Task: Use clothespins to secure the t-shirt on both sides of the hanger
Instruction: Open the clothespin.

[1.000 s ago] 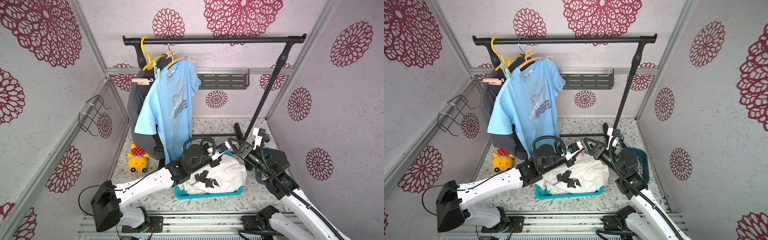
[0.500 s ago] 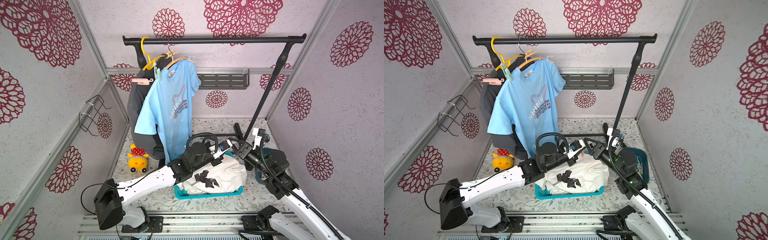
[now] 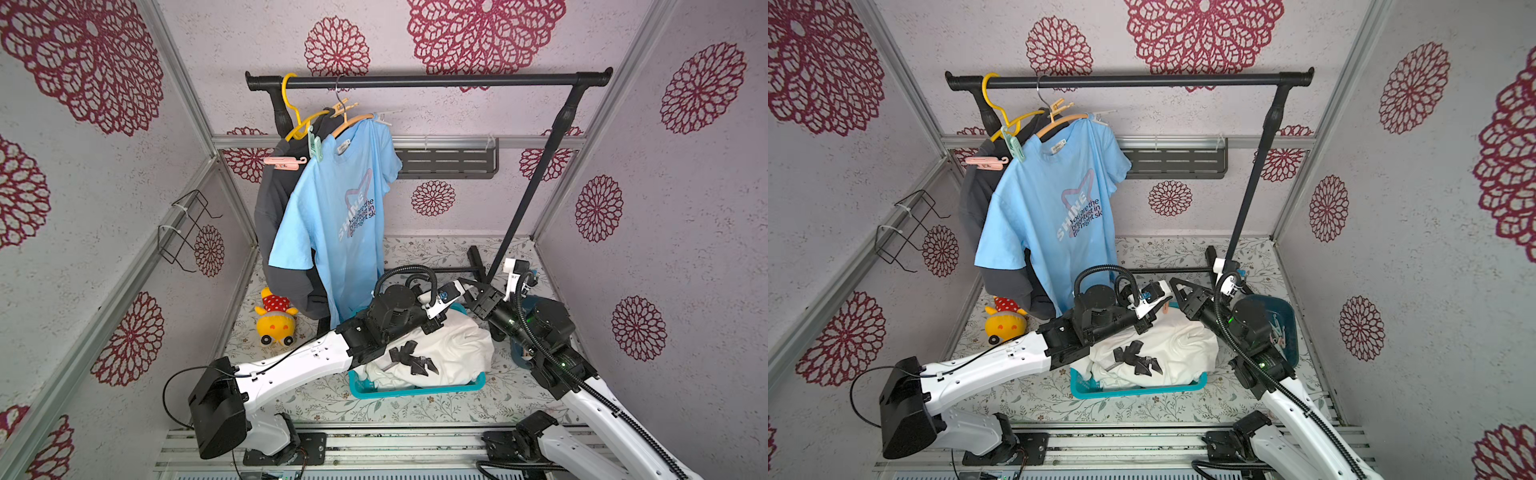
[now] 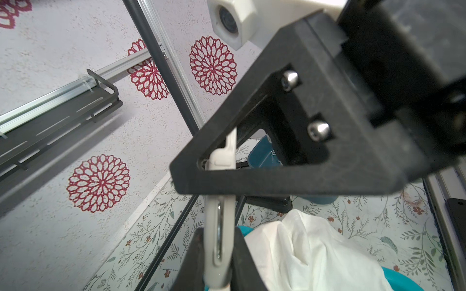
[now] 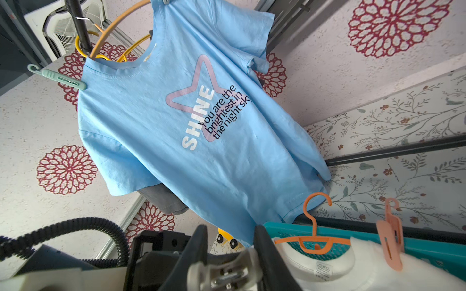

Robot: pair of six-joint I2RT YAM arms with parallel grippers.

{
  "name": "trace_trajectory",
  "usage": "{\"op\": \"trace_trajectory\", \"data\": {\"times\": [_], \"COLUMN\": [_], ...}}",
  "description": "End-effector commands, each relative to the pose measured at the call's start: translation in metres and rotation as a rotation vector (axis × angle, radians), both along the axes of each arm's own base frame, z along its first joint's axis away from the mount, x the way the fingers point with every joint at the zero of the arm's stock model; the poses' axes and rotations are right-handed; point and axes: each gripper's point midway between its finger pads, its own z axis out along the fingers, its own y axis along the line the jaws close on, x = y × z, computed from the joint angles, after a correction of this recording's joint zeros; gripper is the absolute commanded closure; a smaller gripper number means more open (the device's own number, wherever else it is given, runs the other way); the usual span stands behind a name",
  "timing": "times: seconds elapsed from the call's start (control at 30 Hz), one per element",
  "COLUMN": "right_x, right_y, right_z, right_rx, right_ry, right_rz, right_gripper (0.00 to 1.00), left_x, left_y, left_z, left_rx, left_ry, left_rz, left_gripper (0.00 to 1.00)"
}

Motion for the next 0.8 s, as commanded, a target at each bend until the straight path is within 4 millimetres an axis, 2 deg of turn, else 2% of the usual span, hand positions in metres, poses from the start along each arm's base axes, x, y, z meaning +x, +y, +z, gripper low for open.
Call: {"op": "trace_trajectory", "data": {"times": [0.0,0.13,0.2,0.3,0.43,0.53,0.7,0.77], "right_x": [0.001,0.005,0.008,0.012,0.019,0.024,0.032,0.035], "right_y": [-0.010,-0.015,-0.018,-0.023,-0.027,-0.028,-0.025,-0.025], "right_z": [0.012,0.004,-0.001,-0.010,-0.025,-0.030,-0.037,-0.039], "right_rx": [-0.008,-0.034,-0.057,-0.098,-0.162,-0.193,-0.227,-0.240], "right_ry": [-0.036,-0.011,0.002,0.027,0.060,0.064,0.066,0.066], "right_rz": [-0.058,-0.098,-0.121,-0.154,-0.192,-0.210,-0.212,-0.221], "right_gripper": [0.70,0.73,0.74,0.77,0.81,0.86,0.99,1.00], "left_x": [-0.002,-0.004,-0.004,-0.005,-0.012,-0.020,-0.024,-0.024], "left_y": [-0.004,-0.001,0.002,0.009,0.028,0.049,0.095,0.114], "left_z": [0.006,0.005,0.004,0.004,0.000,-0.011,-0.036,-0.045], "left_rx": [-0.026,-0.026,-0.025,-0.026,-0.029,-0.011,0.046,0.052], "left_ry": [0.014,0.018,0.020,0.029,0.068,0.097,0.198,0.263], "left_rz": [-0.014,-0.011,-0.003,0.014,0.045,0.077,0.208,0.259], "left_gripper": [0.99,0.78,0.60,0.45,0.38,0.33,0.31,0.29]}}
